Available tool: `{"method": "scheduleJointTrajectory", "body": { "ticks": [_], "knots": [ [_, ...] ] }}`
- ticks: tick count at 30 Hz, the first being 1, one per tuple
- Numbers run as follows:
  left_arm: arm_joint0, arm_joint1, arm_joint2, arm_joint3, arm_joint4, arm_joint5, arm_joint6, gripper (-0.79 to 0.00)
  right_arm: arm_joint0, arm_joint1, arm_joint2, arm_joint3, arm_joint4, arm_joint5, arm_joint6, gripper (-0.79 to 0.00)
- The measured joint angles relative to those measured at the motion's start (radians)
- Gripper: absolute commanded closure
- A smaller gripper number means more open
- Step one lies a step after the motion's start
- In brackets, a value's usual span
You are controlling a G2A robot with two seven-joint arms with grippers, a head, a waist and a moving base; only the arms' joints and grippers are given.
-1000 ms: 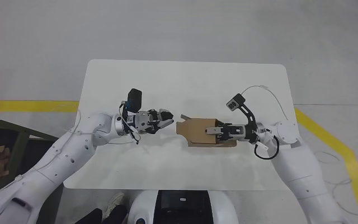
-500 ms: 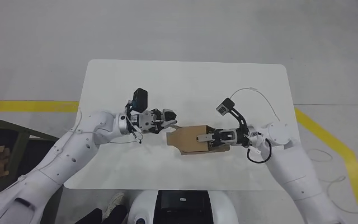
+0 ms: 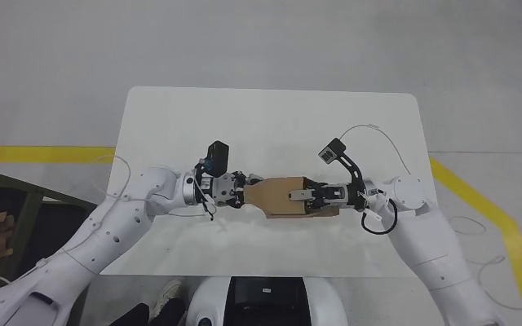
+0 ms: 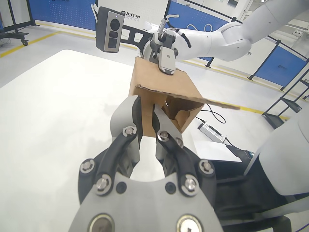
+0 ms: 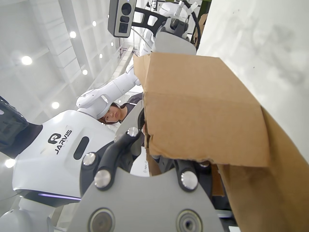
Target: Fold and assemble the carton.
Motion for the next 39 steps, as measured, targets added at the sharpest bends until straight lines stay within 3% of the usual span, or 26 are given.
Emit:
{"method": "scheduleJointTrajectory", "body": {
  "ticks": [14, 16, 17, 18, 32, 39],
  "knots": [
    [0.0, -0.027, -0.032, 0.015, -0.012, 0.0, -0.029, -0.191, -0.01, 0.003, 0.013, -0.001, 0.006, -0.007, -0.001, 0.0],
    [0.009, -0.025, -0.049, 0.016, -0.018, 0.0, -0.025, -0.36, -0.011, 0.005, 0.021, 0.008, 0.002, -0.011, -0.005, 0.0],
    [0.014, -0.023, -0.058, 0.015, -0.022, 0.0, -0.021, -0.529, -0.011, 0.006, 0.025, 0.011, -0.002, -0.012, -0.008, 0.0],
    [0.022, -0.02, -0.071, 0.014, -0.026, 0.0, -0.017, -0.785, -0.012, 0.007, 0.03, 0.014, -0.007, -0.014, -0.013, 0.0],
    [0.131, 0.018, -0.243, -0.047, -0.103, 0.006, -0.037, -0.785, -0.044, 0.023, 0.062, 0.001, -0.143, -0.001, -0.092, 0.0],
    [0.128, 0.016, -0.257, -0.113, -0.093, 0.047, -0.165, -0.785, -0.05, 0.024, 0.041, -0.051, -0.203, 0.02, -0.119, 0.0]
  ]
}}
